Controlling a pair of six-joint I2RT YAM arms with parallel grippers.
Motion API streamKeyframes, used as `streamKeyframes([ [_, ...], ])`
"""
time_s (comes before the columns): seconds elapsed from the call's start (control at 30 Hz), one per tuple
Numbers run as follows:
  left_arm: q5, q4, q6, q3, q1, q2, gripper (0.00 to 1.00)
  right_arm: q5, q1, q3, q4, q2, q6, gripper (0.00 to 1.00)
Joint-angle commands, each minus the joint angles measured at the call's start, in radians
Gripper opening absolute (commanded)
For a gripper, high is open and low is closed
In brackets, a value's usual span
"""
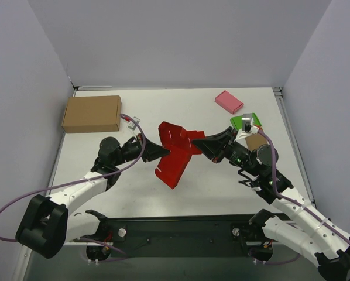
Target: Fold the paper box
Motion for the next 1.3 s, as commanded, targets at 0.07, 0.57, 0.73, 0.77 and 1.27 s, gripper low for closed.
streamKeyframes([
  [0.07, -0.025, 0.007, 0.086, -0.018, -0.001, -0.068, 0.00, 0.135, 0.004, -0.011, -0.088, -0.054, -0.079, 0.04],
  [0.57, -0.260, -0.843, 0.505, 0.171, 0.000, -0.184, 0.00, 0.353, 0.058, 0.101, -0.512, -0.086, -0.326, 0.76],
  [0.73, -0.267, -0.868, 0.508, 0.186, 0.000, -0.139, 0.00, 0.408, 0.136, 0.145, -0.527, -0.020, -0.385, 0.79],
  [0.77, -0.264, -0.868, 0.510, 0.189, 0.000, -0.133, 0.00, 0.422, 0.145, 0.157, -0.541, -0.005, -0.405, 0.80],
  [1.27, -0.188, -0.827, 0.535, 0.159, 0.003, -0.156, 0.00, 0.424, 0.191, 0.248, -0.595, 0.268, -0.461, 0.71],
])
